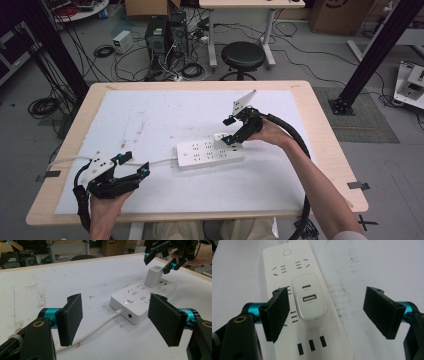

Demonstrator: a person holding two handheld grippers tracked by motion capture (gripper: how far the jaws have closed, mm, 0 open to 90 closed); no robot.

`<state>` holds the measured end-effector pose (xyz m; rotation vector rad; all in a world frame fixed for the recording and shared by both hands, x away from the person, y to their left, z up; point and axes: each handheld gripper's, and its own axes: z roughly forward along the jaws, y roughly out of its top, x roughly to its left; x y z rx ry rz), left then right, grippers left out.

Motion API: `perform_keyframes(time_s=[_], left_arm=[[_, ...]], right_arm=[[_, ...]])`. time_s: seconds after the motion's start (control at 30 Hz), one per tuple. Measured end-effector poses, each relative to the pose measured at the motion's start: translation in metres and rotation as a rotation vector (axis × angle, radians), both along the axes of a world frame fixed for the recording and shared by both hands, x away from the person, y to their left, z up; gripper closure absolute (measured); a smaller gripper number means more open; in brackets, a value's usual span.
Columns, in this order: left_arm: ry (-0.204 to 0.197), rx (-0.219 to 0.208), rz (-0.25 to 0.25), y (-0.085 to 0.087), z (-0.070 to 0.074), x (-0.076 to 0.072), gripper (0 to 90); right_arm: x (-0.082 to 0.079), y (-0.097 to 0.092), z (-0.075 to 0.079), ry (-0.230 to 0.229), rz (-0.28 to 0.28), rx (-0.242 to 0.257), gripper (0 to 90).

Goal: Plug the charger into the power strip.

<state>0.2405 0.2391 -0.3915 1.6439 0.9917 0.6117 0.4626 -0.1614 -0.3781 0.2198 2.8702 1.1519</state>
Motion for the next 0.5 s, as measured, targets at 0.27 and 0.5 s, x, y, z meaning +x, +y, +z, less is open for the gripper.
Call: perform_keyframes(time_s=[0.27,0.5], left_arm=[[-0.001,0.001,0.005,0.005,0.0,0.006,24.4],[-0.008,0.007,-0.002,0.006,0.002,0.009,24.4]], right_arm=[[-0.019,-0.018,0.011,-0.051,-0.143,0.03,21.9],[-0.043,-0.041,0.012,-0.091,-0.289,0.094,22.0]])
